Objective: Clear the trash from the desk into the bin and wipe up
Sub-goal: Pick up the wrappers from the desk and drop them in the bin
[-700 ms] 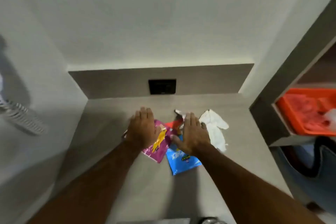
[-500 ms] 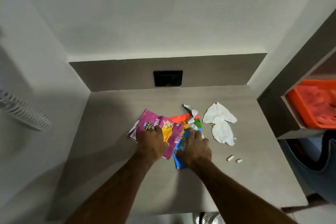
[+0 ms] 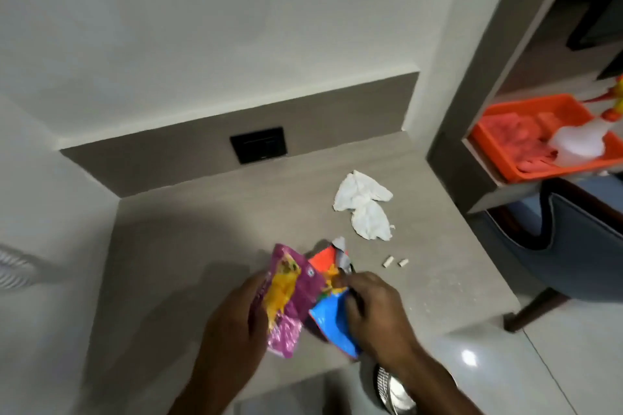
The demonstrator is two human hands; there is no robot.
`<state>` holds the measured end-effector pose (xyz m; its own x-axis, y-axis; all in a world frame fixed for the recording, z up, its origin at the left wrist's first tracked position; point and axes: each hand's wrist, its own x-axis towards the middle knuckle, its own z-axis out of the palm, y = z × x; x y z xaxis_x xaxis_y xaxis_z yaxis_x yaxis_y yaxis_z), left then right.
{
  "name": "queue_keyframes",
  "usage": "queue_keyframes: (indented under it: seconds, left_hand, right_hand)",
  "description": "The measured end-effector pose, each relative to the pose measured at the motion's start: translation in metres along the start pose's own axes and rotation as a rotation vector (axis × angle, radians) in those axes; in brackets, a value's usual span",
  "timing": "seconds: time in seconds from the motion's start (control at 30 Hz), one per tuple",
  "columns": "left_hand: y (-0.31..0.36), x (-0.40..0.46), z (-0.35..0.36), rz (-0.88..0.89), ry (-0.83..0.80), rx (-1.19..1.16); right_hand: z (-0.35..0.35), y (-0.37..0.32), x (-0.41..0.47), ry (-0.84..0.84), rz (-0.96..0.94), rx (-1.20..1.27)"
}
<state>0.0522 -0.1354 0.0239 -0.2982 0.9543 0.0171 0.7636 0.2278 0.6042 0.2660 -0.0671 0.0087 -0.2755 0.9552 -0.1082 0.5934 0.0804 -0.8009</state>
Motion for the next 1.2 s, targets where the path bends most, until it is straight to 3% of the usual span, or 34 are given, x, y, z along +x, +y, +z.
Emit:
queue_keyframes:
  seconds: [0.1, 0.2, 0.37, 0.47, 0.63, 0.83, 1.0, 1.2]
  left_hand:
    - [0.045, -0.051, 0.029, 0.032, -0.168, -0.265]
    - [0.066, -0.091, 0.099, -0.075, -0.415, -0.423]
    - [0.052, -0.123, 0.252, -0.273, -0.675, -0.286]
    - [0.027, -0.128, 0.344, -0.433, -0.792, -0.161]
    - [-0.021, -0.115, 0.491, -0.397, -0.888, 0.142]
    - [-0.056, -0.115, 0.628, -0.586, -0.936, 0.088]
    - [-0.063, -0.128, 0.674, -0.583, -1.016, 0.098]
    - [-0.045, -0.123, 0.642, -0.377, -1.038, 0.284]
  right_hand:
    - [-0.042, 0.034, -0.086, 0.136, 0.071, 0.096]
    - [-0.058, 0.087, -0.155, 0.248, 0.343, 0.187]
    - [-0.024, 0.217, -0.198, 0.146, 0.697, 0.127]
    - [0.022, 0.301, -0.189, 0.046, 0.777, 0.112]
    - [0.099, 0.431, -0.153, -0.08, 0.849, 0.039]
    - [0.148, 0.549, -0.123, -0.179, 1.04, 0.215]
    - [0.162, 0.589, -0.116, -0.11, 1.128, 0.587]
    - [0.132, 0.56, -0.13, 0.009, 1.17, 0.354]
